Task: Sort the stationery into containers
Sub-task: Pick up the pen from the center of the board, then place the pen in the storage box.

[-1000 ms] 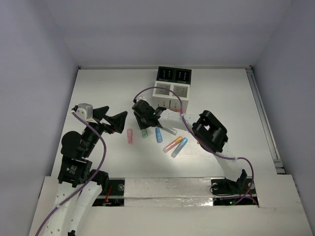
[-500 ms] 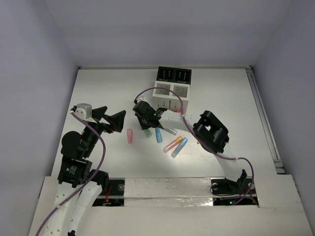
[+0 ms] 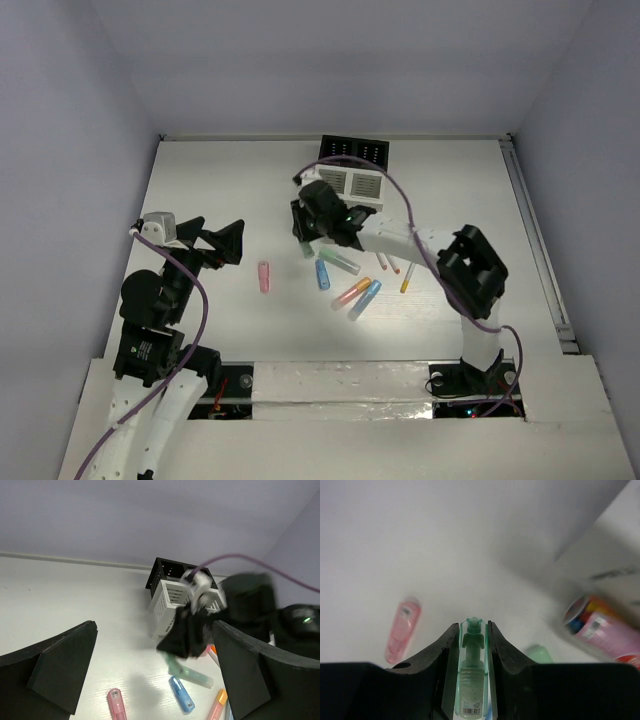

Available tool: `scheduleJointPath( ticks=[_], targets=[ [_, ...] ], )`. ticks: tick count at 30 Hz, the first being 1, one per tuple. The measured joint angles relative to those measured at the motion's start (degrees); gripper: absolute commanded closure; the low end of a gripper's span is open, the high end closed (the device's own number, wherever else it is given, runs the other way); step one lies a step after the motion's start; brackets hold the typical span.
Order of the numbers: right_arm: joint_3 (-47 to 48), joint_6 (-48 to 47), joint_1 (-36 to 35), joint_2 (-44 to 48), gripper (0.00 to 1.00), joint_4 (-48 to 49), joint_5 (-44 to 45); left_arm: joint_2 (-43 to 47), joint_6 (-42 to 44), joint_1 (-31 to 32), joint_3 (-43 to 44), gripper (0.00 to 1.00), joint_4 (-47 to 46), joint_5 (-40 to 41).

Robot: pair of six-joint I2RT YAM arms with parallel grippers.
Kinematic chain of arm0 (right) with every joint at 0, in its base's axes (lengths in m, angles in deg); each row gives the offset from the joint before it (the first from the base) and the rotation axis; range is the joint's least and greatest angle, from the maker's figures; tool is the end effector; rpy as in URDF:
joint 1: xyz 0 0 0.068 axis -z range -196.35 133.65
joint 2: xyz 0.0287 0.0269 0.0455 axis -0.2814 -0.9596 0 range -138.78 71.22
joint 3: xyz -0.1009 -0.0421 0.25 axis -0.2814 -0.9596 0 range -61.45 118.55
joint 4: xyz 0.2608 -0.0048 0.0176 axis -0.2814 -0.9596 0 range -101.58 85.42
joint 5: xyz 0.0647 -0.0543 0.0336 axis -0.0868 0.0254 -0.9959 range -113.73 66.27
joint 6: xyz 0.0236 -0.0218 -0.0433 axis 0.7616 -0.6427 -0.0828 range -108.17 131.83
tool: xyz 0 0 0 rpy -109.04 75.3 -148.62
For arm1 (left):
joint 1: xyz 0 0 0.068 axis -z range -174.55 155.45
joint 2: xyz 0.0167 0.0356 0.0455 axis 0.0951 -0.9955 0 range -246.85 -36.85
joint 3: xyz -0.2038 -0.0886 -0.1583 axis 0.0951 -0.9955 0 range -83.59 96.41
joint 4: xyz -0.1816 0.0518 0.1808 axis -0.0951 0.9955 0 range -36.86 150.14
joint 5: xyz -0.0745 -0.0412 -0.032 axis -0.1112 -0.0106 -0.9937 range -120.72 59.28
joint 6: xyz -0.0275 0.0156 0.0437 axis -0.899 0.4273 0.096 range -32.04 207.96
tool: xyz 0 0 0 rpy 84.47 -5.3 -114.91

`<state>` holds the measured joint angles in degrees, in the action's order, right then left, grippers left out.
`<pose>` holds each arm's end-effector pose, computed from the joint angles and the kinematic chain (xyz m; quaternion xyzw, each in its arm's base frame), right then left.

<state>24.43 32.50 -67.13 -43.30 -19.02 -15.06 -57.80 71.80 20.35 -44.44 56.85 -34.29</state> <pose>0.2906 0.3477 0.2144 -0.2086 0.8911 0.1755 0.3628 0.0897 -0.0263 0.3689 0.0179 0.6122 -0.2300 0.7564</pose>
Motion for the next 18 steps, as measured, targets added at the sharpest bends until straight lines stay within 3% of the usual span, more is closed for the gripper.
scheduleJointPath(
  ticks=[8,14,18],
  targets=[
    [1.8,-1.1,12.4,10.0,0.91,19.3,-2.5,-0.2,0.0,0.0,0.0,0.01,0.0,-0.5],
    [15.0,-2.8,21.7,0.9,0.89,25.0,0.5,-0.3,0.0,0.0,0.0,0.01,0.0,-0.9],
    [23.3,-4.7,24.3,-7.2,0.89,25.1,2.2,-0.5,0.0,0.0,0.0,0.01,0.0,-1.0]
  ],
)
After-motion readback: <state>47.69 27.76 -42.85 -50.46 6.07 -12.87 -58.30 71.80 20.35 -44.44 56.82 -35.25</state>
